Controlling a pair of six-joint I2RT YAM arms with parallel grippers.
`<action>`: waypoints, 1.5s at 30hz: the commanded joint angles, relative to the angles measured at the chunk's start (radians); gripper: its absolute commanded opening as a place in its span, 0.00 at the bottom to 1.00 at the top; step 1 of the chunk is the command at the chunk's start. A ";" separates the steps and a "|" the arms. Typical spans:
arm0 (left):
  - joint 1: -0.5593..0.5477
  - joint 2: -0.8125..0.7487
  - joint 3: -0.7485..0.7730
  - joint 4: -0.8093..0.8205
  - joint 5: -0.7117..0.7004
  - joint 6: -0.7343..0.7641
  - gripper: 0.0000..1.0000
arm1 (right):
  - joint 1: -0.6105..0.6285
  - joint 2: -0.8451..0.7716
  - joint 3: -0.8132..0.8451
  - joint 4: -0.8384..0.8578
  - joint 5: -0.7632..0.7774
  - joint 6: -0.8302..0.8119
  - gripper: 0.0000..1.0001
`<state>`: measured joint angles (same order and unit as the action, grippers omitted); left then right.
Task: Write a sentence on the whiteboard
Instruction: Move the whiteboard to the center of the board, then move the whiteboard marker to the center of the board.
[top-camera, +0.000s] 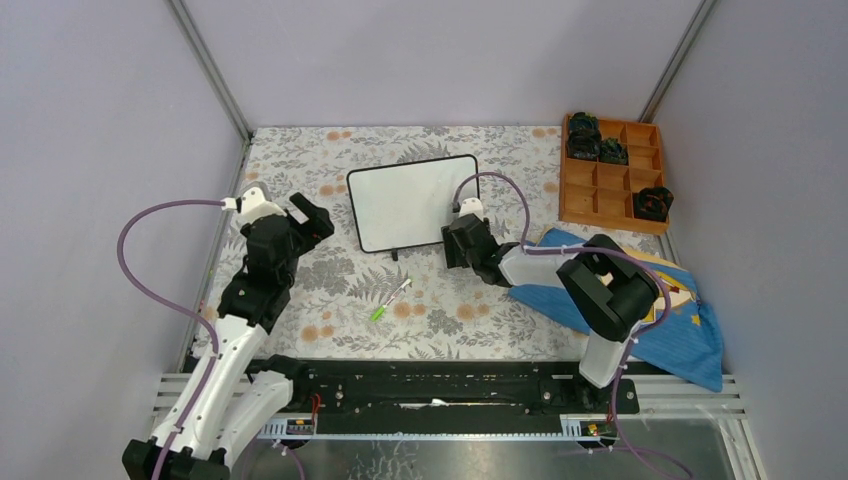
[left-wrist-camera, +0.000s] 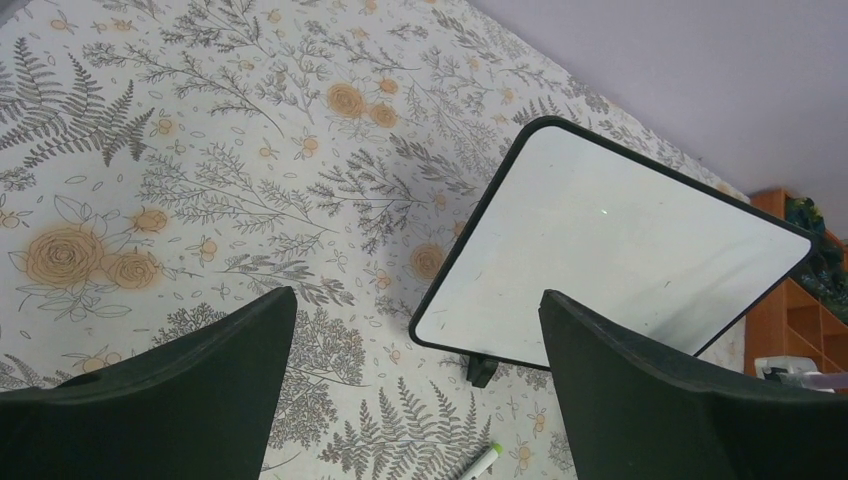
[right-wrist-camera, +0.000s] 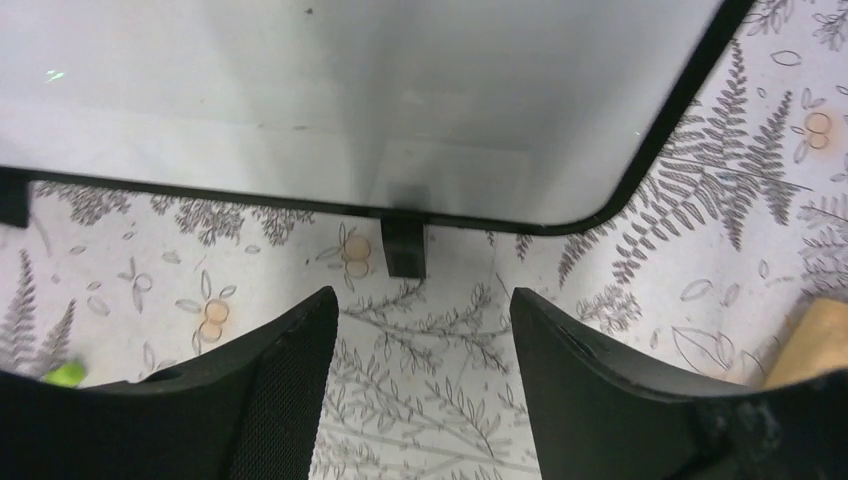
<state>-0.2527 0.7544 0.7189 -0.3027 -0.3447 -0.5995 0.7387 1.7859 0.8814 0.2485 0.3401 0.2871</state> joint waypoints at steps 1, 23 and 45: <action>-0.013 -0.038 -0.012 0.013 -0.032 0.024 0.99 | 0.009 -0.155 -0.033 -0.028 -0.027 0.013 0.71; -0.117 0.020 -0.042 0.036 0.253 0.124 0.99 | 0.020 -1.026 -0.426 -0.214 -0.141 0.227 0.72; -0.485 0.707 0.207 -0.283 0.226 0.273 0.76 | 0.019 -1.088 -0.444 -0.337 -0.265 0.158 0.70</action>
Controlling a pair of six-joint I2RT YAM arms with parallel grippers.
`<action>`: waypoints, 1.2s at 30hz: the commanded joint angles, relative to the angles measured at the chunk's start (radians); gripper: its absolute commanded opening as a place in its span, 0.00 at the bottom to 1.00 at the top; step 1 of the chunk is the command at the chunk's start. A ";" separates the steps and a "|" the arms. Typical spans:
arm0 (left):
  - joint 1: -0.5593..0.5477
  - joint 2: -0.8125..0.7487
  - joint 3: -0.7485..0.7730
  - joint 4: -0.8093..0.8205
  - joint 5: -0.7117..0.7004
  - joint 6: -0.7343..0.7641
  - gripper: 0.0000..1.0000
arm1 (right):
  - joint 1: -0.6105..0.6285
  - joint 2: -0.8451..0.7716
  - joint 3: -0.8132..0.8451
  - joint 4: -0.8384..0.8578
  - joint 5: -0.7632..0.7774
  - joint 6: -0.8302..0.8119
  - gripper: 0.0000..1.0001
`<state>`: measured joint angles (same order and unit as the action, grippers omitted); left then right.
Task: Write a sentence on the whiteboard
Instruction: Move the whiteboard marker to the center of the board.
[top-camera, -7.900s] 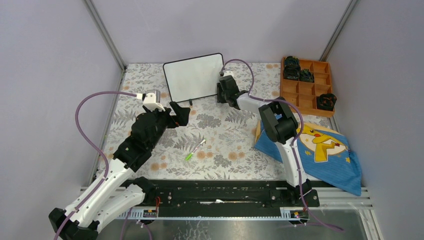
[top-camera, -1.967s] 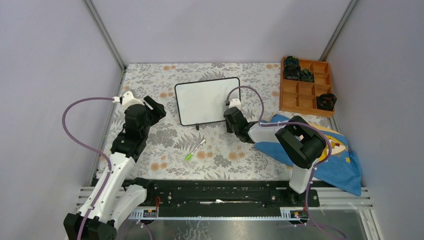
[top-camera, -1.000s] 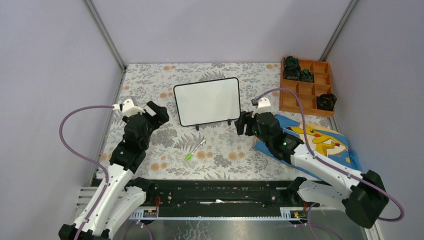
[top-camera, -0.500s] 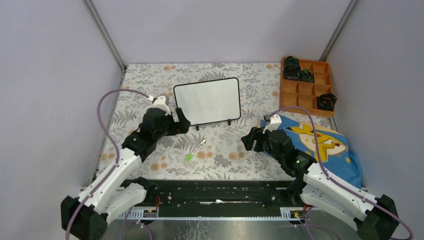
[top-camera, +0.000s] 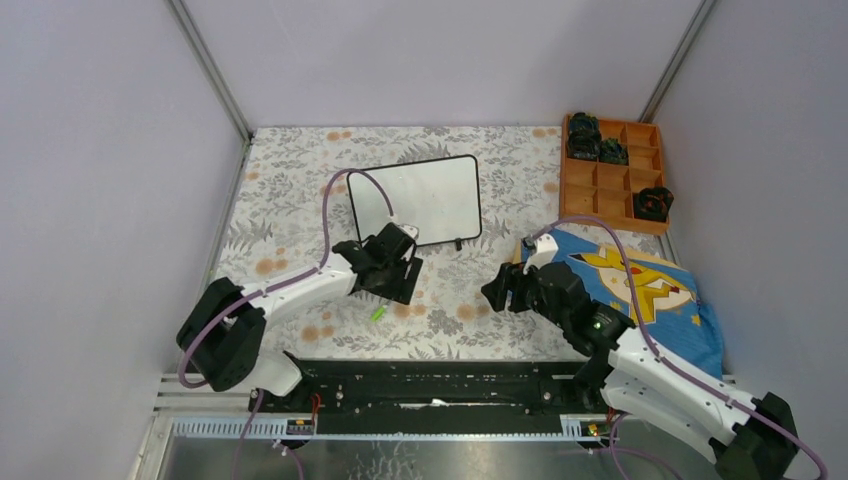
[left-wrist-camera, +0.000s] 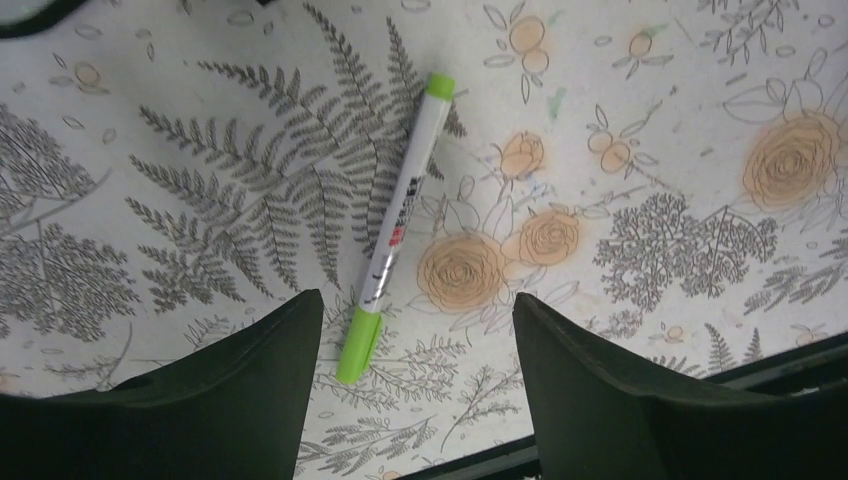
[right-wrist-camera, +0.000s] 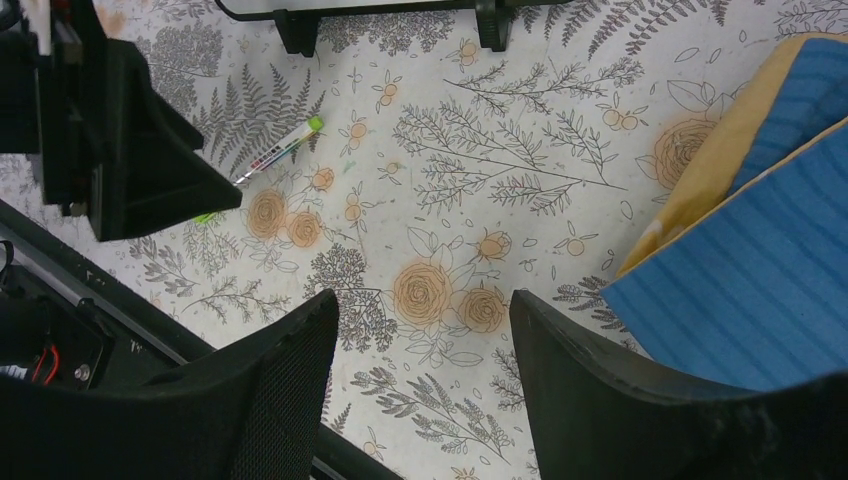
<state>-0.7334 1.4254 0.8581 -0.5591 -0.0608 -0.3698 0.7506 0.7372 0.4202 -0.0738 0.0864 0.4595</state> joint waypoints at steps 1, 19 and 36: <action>-0.004 0.048 0.074 -0.024 -0.062 0.046 0.75 | 0.007 -0.047 0.017 -0.020 -0.010 -0.012 0.70; 0.069 0.164 0.048 0.063 0.078 0.087 0.60 | 0.007 -0.072 0.029 -0.040 -0.022 -0.008 0.69; 0.069 0.230 0.048 0.057 0.164 0.107 0.47 | 0.007 -0.083 0.021 -0.051 -0.029 0.015 0.68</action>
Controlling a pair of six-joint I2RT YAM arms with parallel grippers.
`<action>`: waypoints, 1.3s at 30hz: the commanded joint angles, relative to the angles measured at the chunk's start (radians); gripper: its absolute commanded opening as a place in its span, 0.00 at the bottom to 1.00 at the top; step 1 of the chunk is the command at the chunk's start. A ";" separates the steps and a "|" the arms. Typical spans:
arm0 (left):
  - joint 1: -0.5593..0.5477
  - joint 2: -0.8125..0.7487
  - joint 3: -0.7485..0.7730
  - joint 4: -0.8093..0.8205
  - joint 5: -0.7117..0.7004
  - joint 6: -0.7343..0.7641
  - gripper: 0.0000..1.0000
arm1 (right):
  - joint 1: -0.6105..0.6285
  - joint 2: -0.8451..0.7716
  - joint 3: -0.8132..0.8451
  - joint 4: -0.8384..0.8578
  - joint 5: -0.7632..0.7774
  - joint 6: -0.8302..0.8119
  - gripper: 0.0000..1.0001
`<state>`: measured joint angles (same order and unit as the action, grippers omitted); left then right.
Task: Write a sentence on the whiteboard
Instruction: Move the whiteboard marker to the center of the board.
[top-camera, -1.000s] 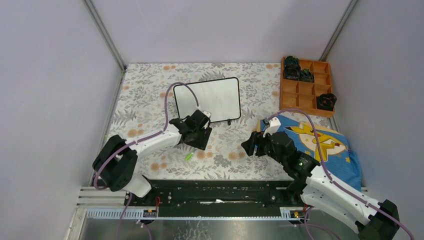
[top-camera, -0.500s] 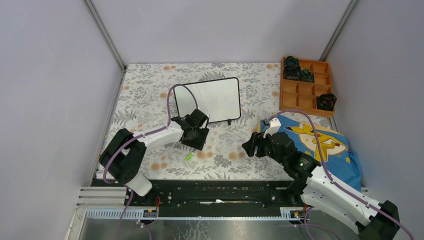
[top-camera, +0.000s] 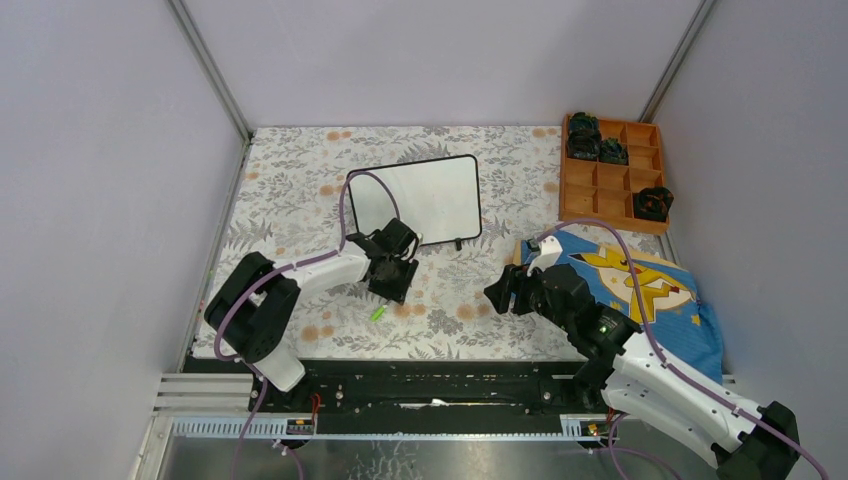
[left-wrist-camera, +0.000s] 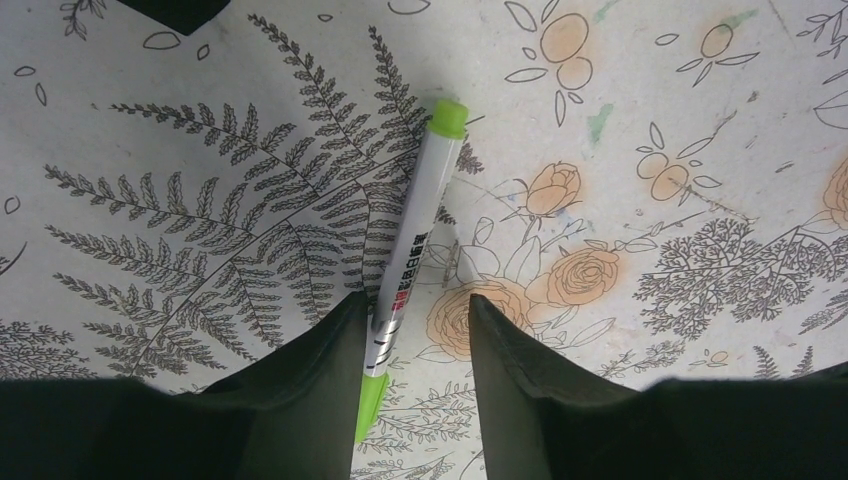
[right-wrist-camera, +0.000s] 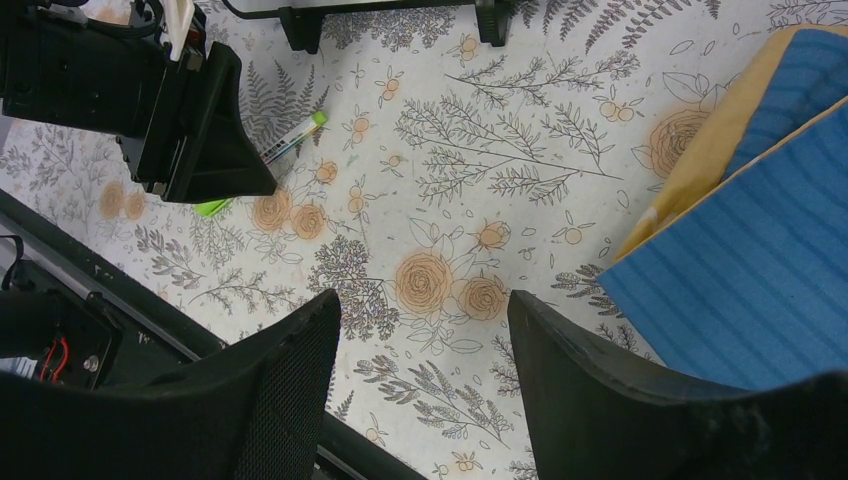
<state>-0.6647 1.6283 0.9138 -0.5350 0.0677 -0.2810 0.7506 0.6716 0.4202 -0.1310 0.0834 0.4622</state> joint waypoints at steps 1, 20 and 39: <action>-0.004 0.031 -0.007 0.032 0.033 0.020 0.45 | 0.008 -0.018 0.020 0.004 -0.025 0.013 0.68; -0.123 -0.010 -0.005 0.071 0.045 0.039 0.20 | 0.008 -0.087 0.009 -0.077 0.002 0.016 0.68; -0.259 0.076 0.172 0.031 0.007 0.242 0.03 | 0.007 -0.139 -0.014 -0.108 0.048 0.040 0.68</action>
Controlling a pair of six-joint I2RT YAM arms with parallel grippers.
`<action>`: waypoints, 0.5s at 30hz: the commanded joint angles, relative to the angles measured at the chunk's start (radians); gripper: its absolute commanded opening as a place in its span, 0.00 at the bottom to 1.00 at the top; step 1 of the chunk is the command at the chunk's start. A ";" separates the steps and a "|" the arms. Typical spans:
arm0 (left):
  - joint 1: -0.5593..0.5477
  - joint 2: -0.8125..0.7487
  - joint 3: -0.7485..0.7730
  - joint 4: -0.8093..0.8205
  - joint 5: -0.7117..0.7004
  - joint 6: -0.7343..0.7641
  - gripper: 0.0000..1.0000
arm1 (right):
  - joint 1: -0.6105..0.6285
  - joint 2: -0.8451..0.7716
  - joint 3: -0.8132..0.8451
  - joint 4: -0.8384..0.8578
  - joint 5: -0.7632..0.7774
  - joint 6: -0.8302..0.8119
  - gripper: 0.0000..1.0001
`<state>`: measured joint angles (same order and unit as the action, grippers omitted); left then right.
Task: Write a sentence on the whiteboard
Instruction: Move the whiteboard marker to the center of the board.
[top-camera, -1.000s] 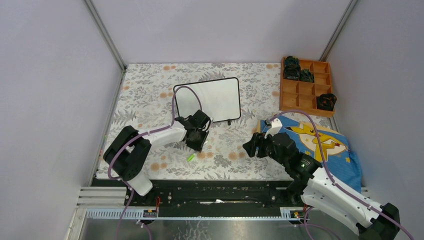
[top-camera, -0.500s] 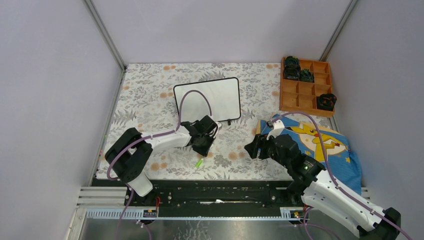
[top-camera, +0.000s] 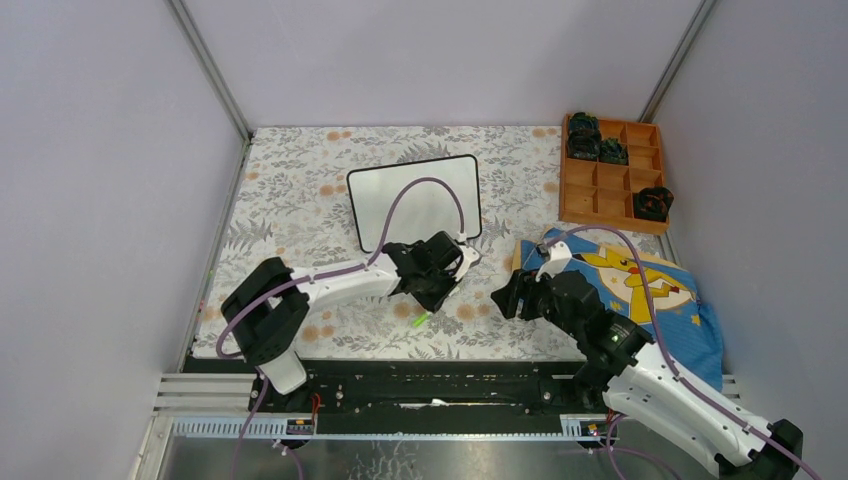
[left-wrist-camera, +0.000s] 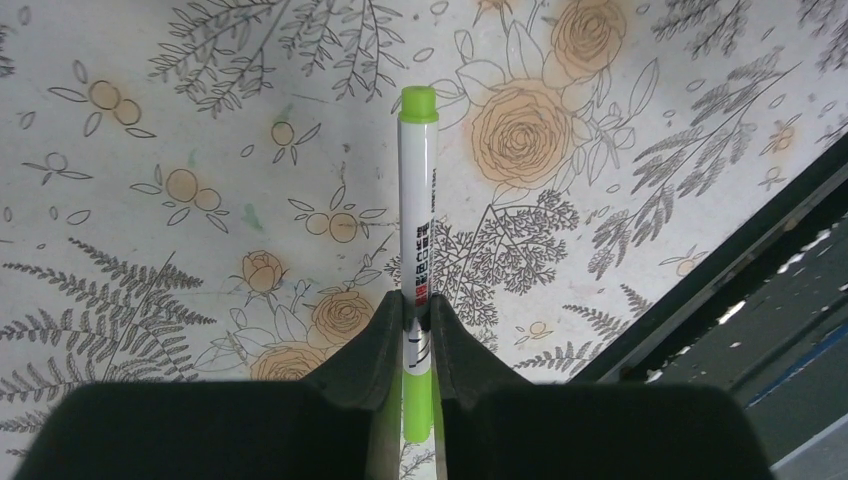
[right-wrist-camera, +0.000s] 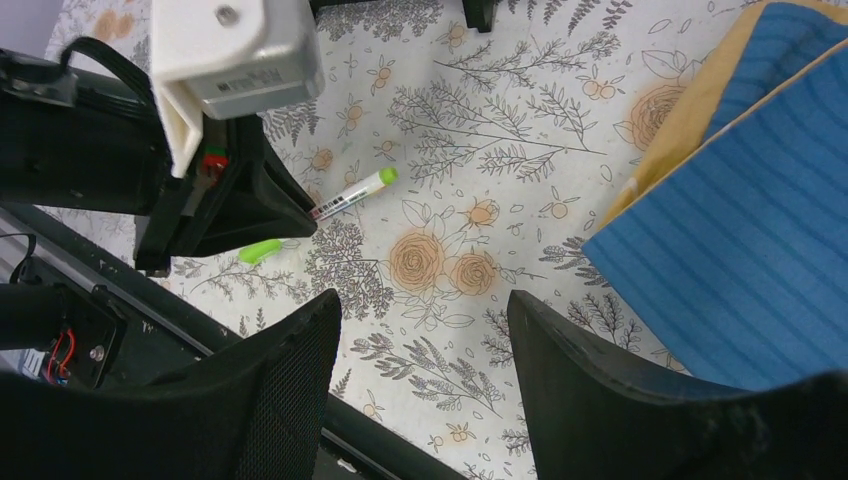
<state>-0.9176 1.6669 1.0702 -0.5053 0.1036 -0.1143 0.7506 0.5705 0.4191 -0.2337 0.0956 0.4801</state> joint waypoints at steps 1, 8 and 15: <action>-0.007 0.046 0.015 0.001 -0.029 0.078 0.03 | 0.007 -0.048 -0.017 -0.007 0.044 0.028 0.68; -0.037 0.096 0.007 0.002 -0.068 0.096 0.02 | 0.007 -0.101 -0.039 -0.017 0.102 0.065 0.68; -0.055 0.129 0.000 0.001 -0.077 0.093 0.21 | 0.007 -0.110 -0.036 -0.035 0.113 0.070 0.67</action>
<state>-0.9600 1.7702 1.0698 -0.5091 0.0475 -0.0444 0.7509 0.4679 0.3737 -0.2623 0.1757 0.5335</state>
